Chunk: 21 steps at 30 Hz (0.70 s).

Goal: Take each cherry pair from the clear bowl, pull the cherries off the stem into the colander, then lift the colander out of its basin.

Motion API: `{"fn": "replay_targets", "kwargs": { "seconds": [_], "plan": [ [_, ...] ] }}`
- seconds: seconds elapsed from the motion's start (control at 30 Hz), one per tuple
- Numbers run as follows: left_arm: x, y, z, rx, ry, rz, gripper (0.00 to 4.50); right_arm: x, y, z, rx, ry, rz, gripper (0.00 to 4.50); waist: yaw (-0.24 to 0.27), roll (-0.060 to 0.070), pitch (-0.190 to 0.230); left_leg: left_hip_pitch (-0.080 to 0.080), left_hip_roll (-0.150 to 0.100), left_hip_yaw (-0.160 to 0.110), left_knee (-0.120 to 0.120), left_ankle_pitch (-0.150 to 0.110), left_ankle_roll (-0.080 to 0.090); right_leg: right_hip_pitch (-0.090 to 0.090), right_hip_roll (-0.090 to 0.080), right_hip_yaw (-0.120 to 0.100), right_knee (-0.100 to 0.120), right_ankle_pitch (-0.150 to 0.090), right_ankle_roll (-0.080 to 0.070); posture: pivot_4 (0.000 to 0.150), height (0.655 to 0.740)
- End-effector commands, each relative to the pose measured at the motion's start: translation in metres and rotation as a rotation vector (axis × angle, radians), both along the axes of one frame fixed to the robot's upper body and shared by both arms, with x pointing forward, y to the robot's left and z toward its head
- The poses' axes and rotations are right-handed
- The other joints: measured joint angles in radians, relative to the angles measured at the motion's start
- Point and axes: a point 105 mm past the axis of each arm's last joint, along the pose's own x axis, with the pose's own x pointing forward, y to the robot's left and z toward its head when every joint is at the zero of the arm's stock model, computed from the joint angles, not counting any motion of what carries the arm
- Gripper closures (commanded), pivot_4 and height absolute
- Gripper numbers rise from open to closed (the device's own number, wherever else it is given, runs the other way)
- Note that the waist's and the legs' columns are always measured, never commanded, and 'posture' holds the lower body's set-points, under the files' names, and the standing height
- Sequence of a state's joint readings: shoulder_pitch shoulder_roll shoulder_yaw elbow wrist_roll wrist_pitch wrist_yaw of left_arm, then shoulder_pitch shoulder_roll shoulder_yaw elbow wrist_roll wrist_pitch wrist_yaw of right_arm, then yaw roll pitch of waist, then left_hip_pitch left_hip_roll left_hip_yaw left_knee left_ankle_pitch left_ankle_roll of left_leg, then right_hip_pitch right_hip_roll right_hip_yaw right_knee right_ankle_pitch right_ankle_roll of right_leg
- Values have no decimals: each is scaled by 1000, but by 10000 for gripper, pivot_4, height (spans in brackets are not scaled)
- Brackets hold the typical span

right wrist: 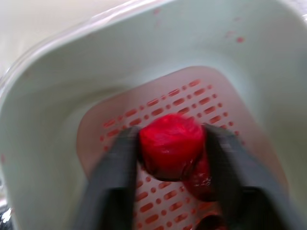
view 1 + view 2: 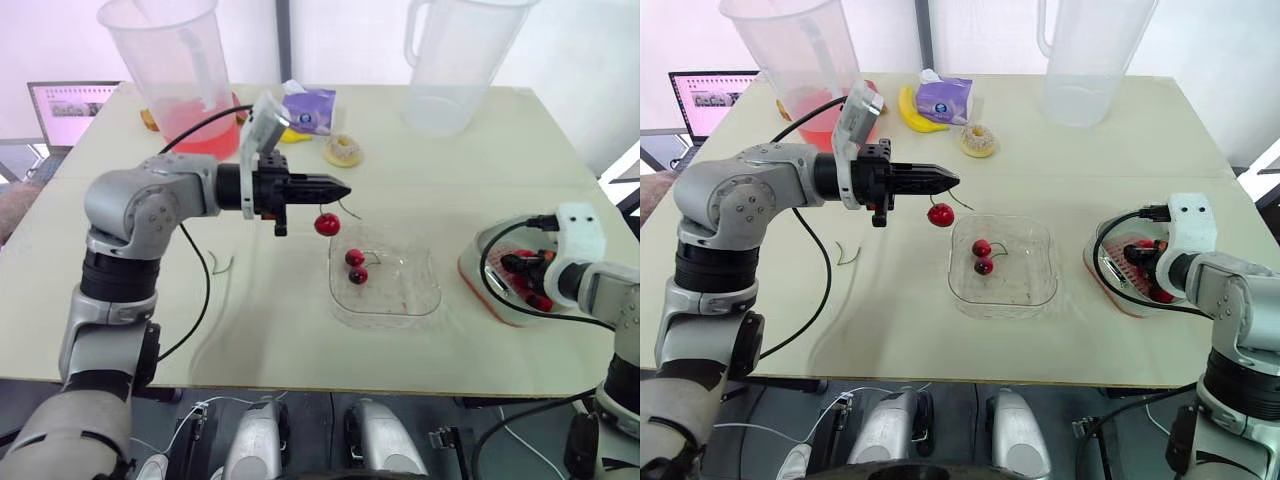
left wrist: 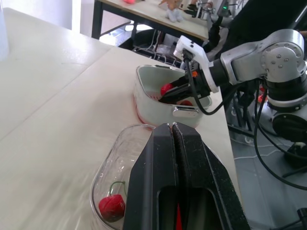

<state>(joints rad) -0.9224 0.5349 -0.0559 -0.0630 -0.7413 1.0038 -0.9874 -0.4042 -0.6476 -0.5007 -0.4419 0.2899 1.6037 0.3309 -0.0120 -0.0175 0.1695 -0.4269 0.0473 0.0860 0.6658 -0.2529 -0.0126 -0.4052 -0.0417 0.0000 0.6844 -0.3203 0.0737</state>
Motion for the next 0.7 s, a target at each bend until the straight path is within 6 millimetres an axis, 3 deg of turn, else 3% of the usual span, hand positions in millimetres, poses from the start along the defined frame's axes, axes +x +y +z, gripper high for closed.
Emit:
{"fn": "replay_targets", "kwargs": {
  "seconds": [0.03, 0.07, 0.2, 0.27, 0.33, 0.4, 0.57, 0.7],
  "plan": [
    [-6, 1, 12, -16, -48, -9, 45000, 4, 0, 41, -4, -165, 3, 4369, -2, 0, 0, 0, 0, 0, 0, 0, 0, 0, 0, 0, 0, 0, 0, 1500, 7400],
    [-6, 1, 12, -16, -48, -7, 45000, 4, 4, 50, 0, -196, 25, 583, -4, 0, 0, 0, 0, 0, 0, 0, 0, 0, 0, 0, 0, 0, 0, 1500, 7400],
    [-5, 1, 13, -17, -46, -4, 45000, 3, 44, 76, 94, -302, 290, 583, -3, 0, 0, 0, 1, 0, -1, 0, 0, 0, 1, 0, 0, 0, 0, 1500, 7400],
    [-5, 1, 14, -19, -45, -8, 45000, -4, 71, 82, 160, -323, 483, 583, -2, 0, 0, 0, 1, 0, -1, 0, 1, 0, 1, 0, 0, 0, 0, 1500, 7400],
    [-5, -1, 14, -21, -50, -19, 45000, -21, 117, 80, 206, -295, 769, 583, -1, 0, 0, 0, 1, 0, -1, -2, 3, 0, 1, 0, 0, 0, 0, 1500, 7400],
    [-5, -3, 16, -30, -51, -32, 45000, -29, 151, 77, 252, -281, 940, 583, -2, 0, 0, 0, 1, 0, -1, -2, 3, 0, 0, 0, 0, 0, 0, 1500, 7400],
    [-10, -7, 20, -55, -41, -72, 45000, -26, 204, 74, 338, -255, 1085, 583, -5, 0, 0, 0, 1, -1, 0, -2, 3, 0, -1, 0, 0, 0, 0, 1500, 7400],
    [-13, -8, 21, -55, -39, -92, 45000, -21, 221, 75, 372, -241, 1108, 583, 0, 0, 0, 0, 1, -1, 0, -2, 3, 0, -2, -1, 0, 0, 0, 1500, 7400]
  ]
}}
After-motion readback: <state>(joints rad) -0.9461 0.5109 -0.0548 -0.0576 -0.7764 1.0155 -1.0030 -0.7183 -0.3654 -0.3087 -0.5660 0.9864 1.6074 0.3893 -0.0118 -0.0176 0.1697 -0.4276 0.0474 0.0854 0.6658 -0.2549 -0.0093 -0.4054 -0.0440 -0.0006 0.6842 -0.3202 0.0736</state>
